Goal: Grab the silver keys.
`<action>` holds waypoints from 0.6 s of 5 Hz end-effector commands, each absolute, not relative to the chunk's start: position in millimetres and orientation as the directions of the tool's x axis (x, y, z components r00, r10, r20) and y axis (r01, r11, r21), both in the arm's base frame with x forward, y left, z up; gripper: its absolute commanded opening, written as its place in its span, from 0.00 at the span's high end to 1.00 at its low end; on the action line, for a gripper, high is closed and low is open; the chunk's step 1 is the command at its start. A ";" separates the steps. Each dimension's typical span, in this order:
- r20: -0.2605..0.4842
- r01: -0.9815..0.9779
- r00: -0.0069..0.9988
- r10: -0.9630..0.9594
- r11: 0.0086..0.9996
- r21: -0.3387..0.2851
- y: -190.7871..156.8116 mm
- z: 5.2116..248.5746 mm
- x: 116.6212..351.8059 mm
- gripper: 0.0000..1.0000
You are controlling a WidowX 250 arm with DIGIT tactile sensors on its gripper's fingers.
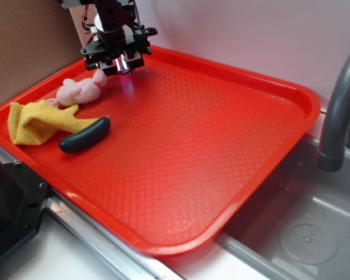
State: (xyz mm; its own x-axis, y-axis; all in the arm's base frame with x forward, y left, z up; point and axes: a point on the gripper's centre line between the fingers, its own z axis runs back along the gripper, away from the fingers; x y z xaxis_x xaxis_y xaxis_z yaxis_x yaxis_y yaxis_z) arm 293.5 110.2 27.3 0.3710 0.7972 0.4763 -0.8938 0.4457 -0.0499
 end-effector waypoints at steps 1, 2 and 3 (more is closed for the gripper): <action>0.513 -0.900 0.320 0.796 0.425 -0.097 128.5 51.9 293.7 1.00; 0.520 -0.898 0.328 0.789 0.432 -0.089 124.7 50.6 293.4 1.00; 0.508 -0.853 0.420 0.752 0.519 -0.063 117.0 59.7 290.5 1.00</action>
